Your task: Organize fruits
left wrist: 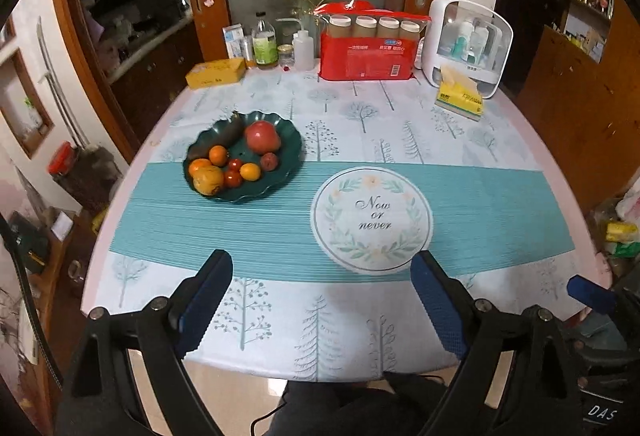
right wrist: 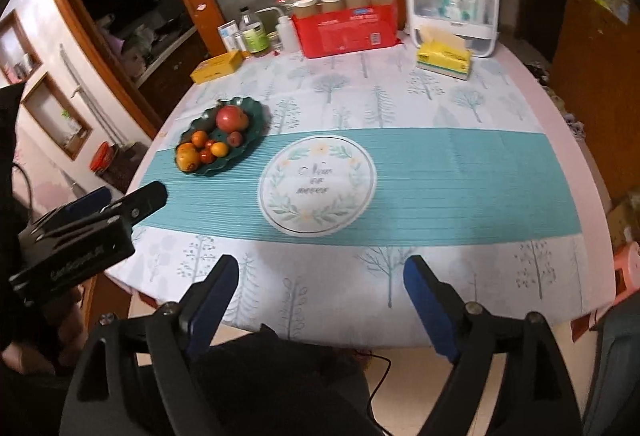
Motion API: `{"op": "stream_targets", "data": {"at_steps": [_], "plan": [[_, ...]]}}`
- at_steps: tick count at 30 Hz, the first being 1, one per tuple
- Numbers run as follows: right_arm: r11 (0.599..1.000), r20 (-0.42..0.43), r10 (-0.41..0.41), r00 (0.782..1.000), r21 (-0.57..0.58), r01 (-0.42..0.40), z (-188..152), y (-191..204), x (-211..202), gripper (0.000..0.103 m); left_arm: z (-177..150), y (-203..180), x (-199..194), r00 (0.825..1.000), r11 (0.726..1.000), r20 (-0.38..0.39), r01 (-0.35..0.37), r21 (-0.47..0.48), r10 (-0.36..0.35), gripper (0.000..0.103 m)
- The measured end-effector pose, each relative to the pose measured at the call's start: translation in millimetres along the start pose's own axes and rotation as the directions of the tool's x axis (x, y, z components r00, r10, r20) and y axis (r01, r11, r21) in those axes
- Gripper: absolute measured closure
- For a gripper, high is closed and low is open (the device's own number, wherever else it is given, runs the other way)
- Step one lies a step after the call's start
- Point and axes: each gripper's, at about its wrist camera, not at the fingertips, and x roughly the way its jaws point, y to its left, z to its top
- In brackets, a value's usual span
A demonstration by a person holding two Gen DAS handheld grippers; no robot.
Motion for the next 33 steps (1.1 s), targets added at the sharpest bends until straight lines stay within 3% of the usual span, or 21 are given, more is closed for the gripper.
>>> {"op": "stream_targets", "data": {"at_steps": [4,9,13,33], "plan": [[0.999,0.0,0.038,0.999,0.033,-0.038,-17,-2,2,0.013,-10,-8,-10,0.999,0.999,0.037,-0.022,0.032,0.021,0.013],[0.999,0.043,0.03,0.999,0.041,-0.032,-22,-1,-5,0.006,-13,-4,-17,0.997,0.999,0.06,-0.039,0.008,0.038,0.002],[0.999,0.077,0.012,0.997,0.033,-0.014,-23,2,-11,0.0,-13,1,-16,0.998,0.999,0.057,-0.04,-0.01,0.04,0.001],[1.0,0.051,0.009,0.999,-0.009,-0.009,-17,15,2,0.0,-16,14,0,1.0,0.998,0.001,-0.022,-0.051,0.022,0.001]]}}
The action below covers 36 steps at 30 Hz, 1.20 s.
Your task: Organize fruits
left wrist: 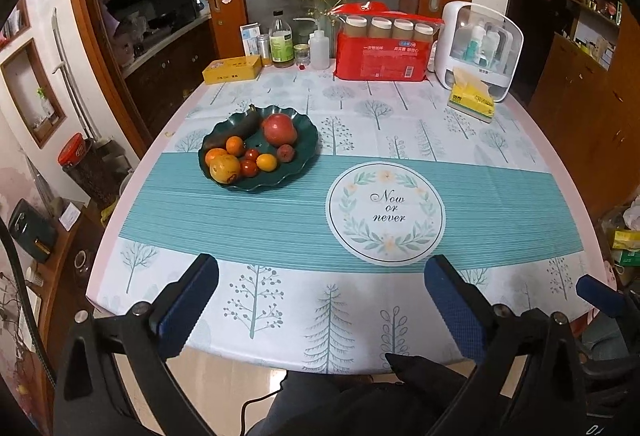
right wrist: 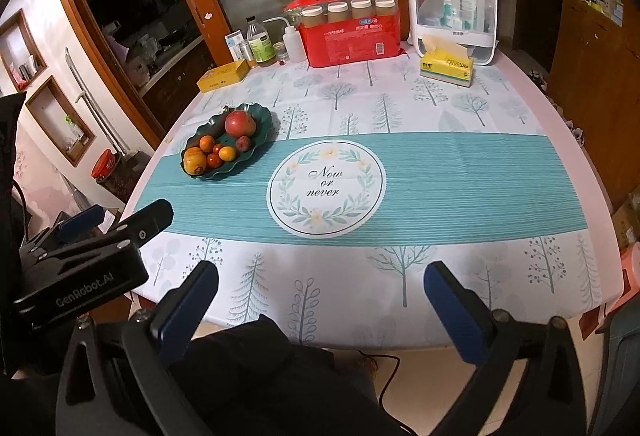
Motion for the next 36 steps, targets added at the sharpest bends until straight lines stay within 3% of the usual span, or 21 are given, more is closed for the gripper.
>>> {"op": "stream_targets", "data": {"at_steps": [36], "plan": [[1.0,-0.027,-0.001,1.0,-0.005,0.001,4,-1,7,0.0,3,-7,11,1.0,1.0,-0.01,0.004,0.003,-0.004,0.001]]}}
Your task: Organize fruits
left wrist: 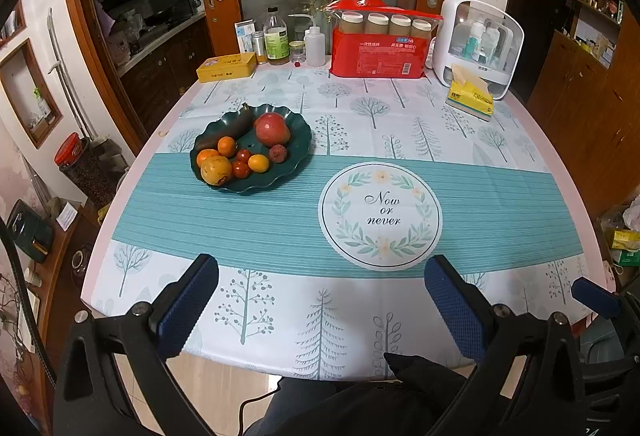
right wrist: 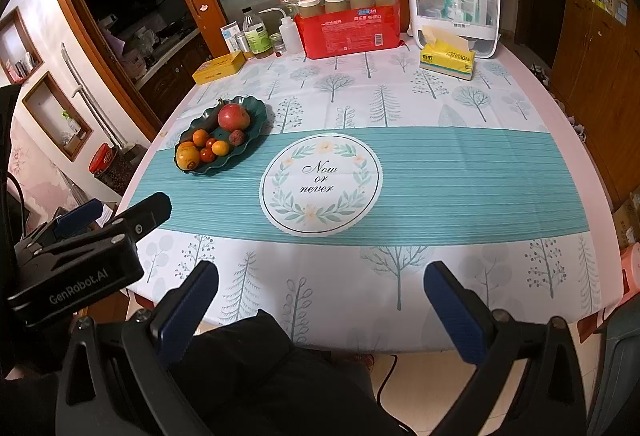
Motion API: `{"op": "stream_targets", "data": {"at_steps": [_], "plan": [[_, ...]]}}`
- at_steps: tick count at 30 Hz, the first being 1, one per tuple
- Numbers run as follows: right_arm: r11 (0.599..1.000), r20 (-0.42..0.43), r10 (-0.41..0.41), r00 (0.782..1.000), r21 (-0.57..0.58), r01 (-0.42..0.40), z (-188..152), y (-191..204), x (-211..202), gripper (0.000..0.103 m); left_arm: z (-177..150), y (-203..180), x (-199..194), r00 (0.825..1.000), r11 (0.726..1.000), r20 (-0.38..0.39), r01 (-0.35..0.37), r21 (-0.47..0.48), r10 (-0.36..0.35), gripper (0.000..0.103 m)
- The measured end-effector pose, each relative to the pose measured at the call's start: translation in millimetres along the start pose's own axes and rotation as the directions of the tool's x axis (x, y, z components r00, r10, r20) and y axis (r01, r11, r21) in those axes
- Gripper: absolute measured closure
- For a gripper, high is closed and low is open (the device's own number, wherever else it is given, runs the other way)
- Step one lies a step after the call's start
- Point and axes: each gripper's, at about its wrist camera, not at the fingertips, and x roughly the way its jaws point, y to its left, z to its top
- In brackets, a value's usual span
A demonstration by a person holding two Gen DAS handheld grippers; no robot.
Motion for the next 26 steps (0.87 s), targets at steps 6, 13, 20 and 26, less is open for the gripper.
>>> {"op": "stream_targets", "data": {"at_steps": [6,13,20,26], "plan": [[1.0,-0.002,-0.001,1.0,0.002,0.001,0,-1,0,0.0,1,0,0,1.0,1.0,0.0,0.0,-0.001,0.0,0.001],[1.0,-0.007,0.001,1.0,0.001,-0.001,1,-4,2,0.0,2,-1,1,1.0,1.0,-0.002,-0.001,-0.001,0.001,0.001],[1.0,-0.018,0.004,1.0,0.004,-0.004,2,-8,6,0.0,3,-1,2,1.0,1.0,-0.003,0.0,0.001,0.0,0.001],[1.0,-0.038,0.01,0.999,0.005,-0.01,8,-12,16,0.0,5,-5,15,1.0,1.0,-0.022,-0.002,0.003,0.002,0.001]]}}
